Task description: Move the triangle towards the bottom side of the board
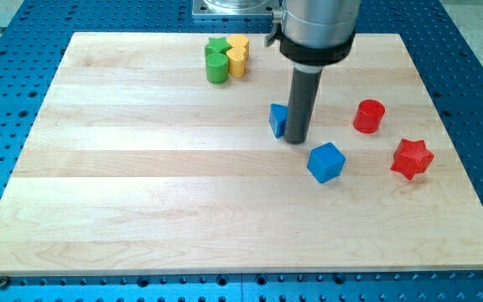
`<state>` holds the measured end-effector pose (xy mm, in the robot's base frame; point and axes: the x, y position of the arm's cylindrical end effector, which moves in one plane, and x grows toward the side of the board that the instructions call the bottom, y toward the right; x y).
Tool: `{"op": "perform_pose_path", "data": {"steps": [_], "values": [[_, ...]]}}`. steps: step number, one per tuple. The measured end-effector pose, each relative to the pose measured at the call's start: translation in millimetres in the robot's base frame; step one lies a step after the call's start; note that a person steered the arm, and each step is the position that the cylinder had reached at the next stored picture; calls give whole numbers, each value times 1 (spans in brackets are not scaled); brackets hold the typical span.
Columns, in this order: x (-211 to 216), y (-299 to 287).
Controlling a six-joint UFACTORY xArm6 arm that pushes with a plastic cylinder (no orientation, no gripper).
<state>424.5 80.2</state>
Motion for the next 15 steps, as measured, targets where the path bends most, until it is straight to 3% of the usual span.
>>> {"op": "perform_pose_path", "data": {"steps": [2,3,4,5,7,8,11,13,14,15], "values": [[-61,2],[-66,-40],[-42,-96],[14,-125],[-69,-121],[-74,-81],[34,-75],[62,-38],[101,-62],[102,-83]]}}
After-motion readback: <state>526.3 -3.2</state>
